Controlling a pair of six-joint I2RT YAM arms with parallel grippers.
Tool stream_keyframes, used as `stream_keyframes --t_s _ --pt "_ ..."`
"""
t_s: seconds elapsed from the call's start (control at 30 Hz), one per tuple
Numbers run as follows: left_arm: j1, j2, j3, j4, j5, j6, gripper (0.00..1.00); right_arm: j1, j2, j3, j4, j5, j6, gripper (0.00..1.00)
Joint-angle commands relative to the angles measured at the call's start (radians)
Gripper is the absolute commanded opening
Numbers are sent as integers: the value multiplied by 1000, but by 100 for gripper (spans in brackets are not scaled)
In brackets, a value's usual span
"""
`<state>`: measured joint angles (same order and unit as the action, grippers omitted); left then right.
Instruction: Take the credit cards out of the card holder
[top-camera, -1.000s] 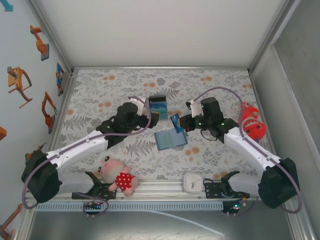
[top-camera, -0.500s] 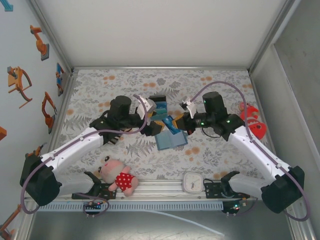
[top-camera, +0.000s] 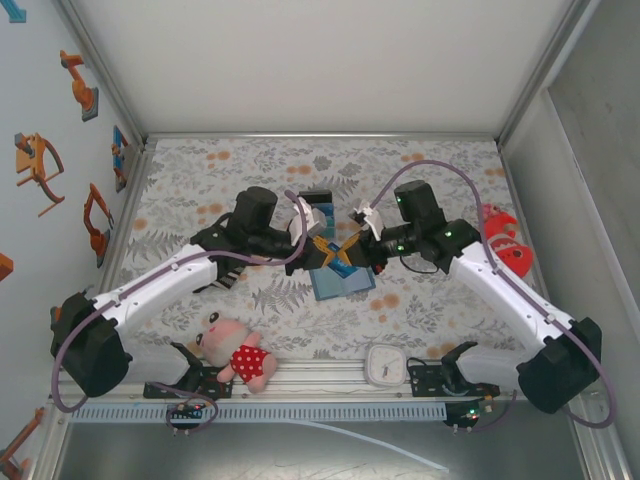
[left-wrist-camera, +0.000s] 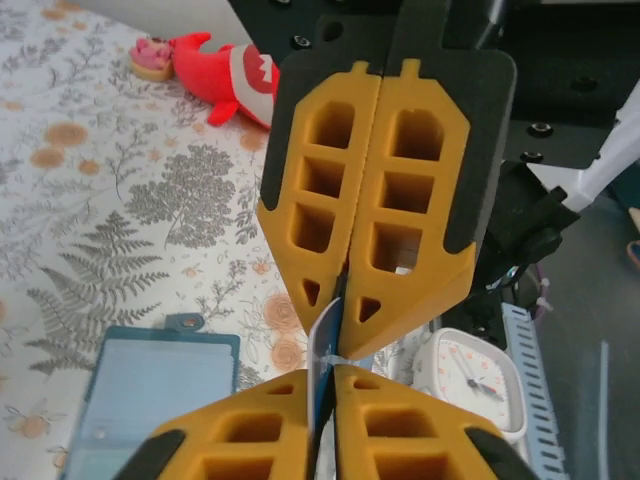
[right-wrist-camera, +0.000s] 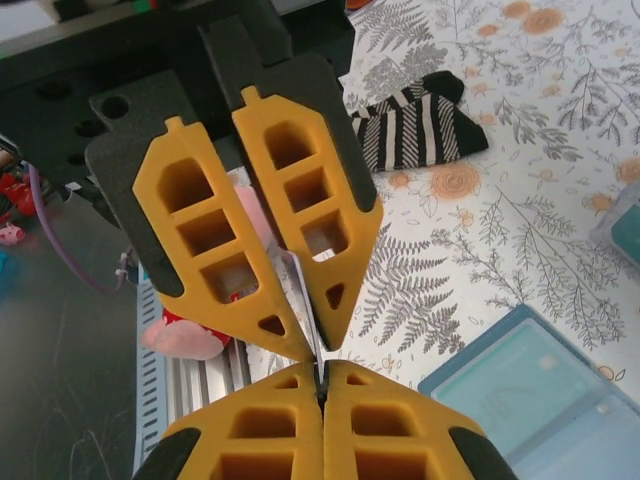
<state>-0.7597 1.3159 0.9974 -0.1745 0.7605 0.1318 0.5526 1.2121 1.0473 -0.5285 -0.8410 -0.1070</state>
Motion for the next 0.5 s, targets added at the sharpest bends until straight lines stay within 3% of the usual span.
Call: stream_keyframes --t_s 0.0,0.13,0.2,0.37,0.47 --pt "-4 3 26 -32 9 28 1 9 -12 20 16 31 -2 0" --pt "-3 -29 -6 -7 -9 18 0 9 -50 -20 75 155 39 11" --pt "-3 -56 -26 11 -26 7 0 9 -87 -46 114 234 68 25" --pt "-3 -152 -112 136 -91 -68 0 7 -210 -139 257 412 191 44" --pt "-4 -215 -172 241 -168 -158 0 7 -281 -220 384 420 297 53"
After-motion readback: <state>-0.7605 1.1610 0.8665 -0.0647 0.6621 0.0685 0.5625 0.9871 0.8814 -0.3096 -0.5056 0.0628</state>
